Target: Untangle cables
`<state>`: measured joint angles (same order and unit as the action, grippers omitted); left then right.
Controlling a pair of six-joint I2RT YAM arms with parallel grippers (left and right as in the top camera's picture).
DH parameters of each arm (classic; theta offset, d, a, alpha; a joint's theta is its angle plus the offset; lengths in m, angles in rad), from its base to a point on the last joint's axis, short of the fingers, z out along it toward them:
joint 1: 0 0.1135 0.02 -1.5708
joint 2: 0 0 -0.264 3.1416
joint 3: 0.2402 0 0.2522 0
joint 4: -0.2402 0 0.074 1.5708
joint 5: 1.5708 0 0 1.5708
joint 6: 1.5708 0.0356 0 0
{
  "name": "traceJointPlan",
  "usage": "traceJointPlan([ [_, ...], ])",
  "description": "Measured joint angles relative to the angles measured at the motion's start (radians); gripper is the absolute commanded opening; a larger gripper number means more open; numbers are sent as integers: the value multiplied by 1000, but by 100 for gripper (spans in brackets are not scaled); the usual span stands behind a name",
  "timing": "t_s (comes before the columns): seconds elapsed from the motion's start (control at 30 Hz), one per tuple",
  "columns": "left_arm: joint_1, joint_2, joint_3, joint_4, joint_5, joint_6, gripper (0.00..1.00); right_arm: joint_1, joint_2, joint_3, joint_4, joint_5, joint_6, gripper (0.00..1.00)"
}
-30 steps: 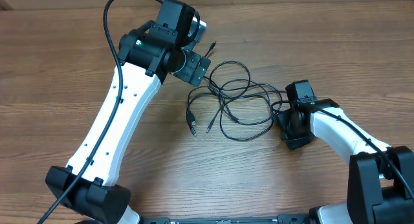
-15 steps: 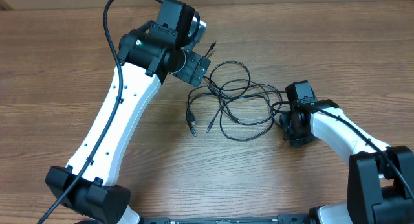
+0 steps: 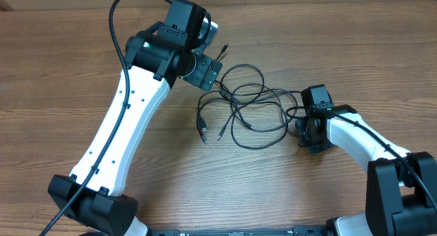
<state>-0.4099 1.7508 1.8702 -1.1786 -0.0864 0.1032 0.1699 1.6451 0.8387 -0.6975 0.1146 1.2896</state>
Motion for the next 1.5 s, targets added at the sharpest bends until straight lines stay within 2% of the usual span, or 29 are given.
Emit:
traceJointPlan([
  [0.13, 0, 0, 0, 0, 0, 0, 100, -11, 0, 2, 18, -42, -33, 4],
  [0.3, 0, 0, 0, 0, 0, 0, 100, -24, 15, 86, 26, -202, -140, 4],
  [0.53, 0, 0, 0, 0, 0, 0, 100, -26, -10, 407, -14, -446, -351, 4],
  [0.83, 0, 0, 0, 0, 0, 0, 100, -26, -74, 785, -99, -527, -490, 4],
  [1.0, 0, 0, 0, 0, 0, 0, 100, -25, -78, 983, -68, -552, -505, 4],
  [1.17, 0, 0, 0, 0, 0, 0, 100, -26, -80, 1121, 89, -619, -462, 4],
  [1.5, 0, 0, 0, 0, 0, 0, 100, -25, -97, 1200, 353, -677, -372, 4],
])
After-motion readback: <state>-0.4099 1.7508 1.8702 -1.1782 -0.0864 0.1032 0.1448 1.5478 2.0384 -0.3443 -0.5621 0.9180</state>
